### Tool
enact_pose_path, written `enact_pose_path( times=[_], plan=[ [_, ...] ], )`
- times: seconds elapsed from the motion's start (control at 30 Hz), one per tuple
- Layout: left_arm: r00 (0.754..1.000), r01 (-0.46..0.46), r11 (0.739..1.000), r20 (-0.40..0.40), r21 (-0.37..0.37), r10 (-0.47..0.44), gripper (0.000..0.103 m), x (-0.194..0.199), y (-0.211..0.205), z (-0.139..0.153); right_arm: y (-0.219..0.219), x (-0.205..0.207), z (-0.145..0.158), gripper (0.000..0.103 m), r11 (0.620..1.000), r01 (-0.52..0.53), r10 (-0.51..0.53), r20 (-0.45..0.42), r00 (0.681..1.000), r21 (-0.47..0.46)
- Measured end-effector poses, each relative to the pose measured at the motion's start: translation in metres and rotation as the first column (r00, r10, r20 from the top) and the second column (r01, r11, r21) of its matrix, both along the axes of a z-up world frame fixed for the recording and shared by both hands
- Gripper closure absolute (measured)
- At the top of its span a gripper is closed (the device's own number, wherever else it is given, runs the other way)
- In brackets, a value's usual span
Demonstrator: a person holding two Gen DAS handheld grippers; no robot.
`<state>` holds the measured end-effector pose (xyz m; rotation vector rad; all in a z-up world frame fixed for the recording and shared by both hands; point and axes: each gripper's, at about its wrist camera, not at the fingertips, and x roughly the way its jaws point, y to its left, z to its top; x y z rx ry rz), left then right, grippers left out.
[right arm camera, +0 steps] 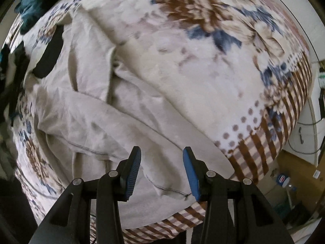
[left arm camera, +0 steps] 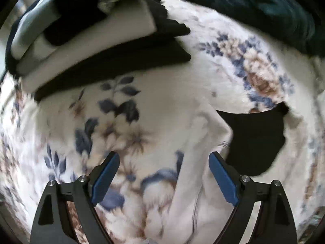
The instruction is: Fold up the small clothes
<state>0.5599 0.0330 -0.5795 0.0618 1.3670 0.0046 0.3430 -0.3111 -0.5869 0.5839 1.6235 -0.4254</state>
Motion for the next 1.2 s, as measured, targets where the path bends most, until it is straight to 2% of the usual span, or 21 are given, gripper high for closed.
enact_pose_path(
  times=[0.1, 0.17, 0.2, 0.3, 0.4, 0.5, 0.53, 0.6, 0.67, 0.7, 0.9, 1.07, 1.2],
  plan=[
    [1.000, -0.012, 0.990, 0.013, 0.140, 0.010, 0.013, 0.021, 0.015, -0.018, 0.009, 0.008, 0.002, 0.057, 1.000, -0.021, 0.021, -0.004, 1.000, -0.004],
    [0.998, -0.058, 0.980, 0.026, 0.192, 0.053, 0.013, 0.034, 0.039, -0.024, 0.010, 0.015, 0.001, 0.057, 1.000, -0.018, 0.018, 0.006, 1.000, 0.005],
    [0.996, -0.083, 0.977, 0.022, 0.196, 0.081, 0.014, 0.037, 0.052, -0.025, 0.011, 0.020, 0.002, 0.057, 1.000, -0.016, 0.016, 0.012, 1.000, 0.010],
    [0.989, -0.150, 0.978, 0.009, 0.144, 0.150, 0.014, 0.042, 0.084, -0.019, 0.011, 0.024, -0.002, 0.057, 0.999, -0.017, 0.016, 0.035, 0.999, 0.029],
    [0.995, -0.087, 0.984, 0.062, 0.158, 0.078, 0.014, 0.031, 0.077, 0.007, 0.005, 0.033, 0.002, 0.057, 0.998, -0.007, 0.004, 0.048, 0.999, 0.060],
    [0.992, -0.017, 0.990, 0.124, 0.142, -0.001, 0.014, -0.008, 0.058, 0.041, 0.000, 0.035, 0.009, 0.057, 0.993, -0.027, 0.021, 0.053, 0.998, 0.112],
    [0.990, 0.001, 0.992, 0.142, 0.129, -0.019, 0.014, -0.032, 0.050, 0.051, -0.005, 0.039, 0.015, 0.057, 0.990, -0.050, 0.043, 0.053, 0.998, 0.131],
    [0.985, 0.038, 0.992, 0.161, 0.123, -0.058, 0.013, -0.074, 0.029, 0.069, -0.013, 0.043, 0.028, 0.041, 0.984, -0.094, 0.087, 0.050, 0.995, 0.153],
    [0.984, 0.059, 0.993, 0.160, 0.105, -0.076, 0.013, -0.118, 0.002, 0.079, -0.023, 0.048, 0.041, 0.018, 0.973, -0.148, 0.139, 0.058, 0.989, 0.179],
    [0.985, 0.070, 0.992, 0.147, 0.103, -0.084, 0.013, -0.133, -0.011, 0.085, -0.026, 0.051, 0.046, 0.014, 0.967, -0.169, 0.159, 0.065, 0.985, 0.189],
    [0.995, 0.083, 0.993, 0.044, 0.082, -0.086, 0.014, -0.232, -0.085, 0.091, -0.064, 0.072, 0.083, 0.012, 0.917, -0.300, 0.279, 0.116, 0.953, 0.262],
    [0.992, 0.040, 0.996, -0.120, 0.080, -0.030, 0.013, -0.318, -0.179, 0.061, -0.095, 0.110, 0.090, 0.012, 0.832, -0.467, 0.431, 0.181, 0.884, 0.299],
    [0.987, 0.001, 0.991, -0.161, 0.132, 0.020, 0.013, -0.348, -0.248, 0.034, -0.109, 0.147, 0.073, 0.012, 0.763, -0.568, 0.522, 0.223, 0.823, 0.308]
  ],
)
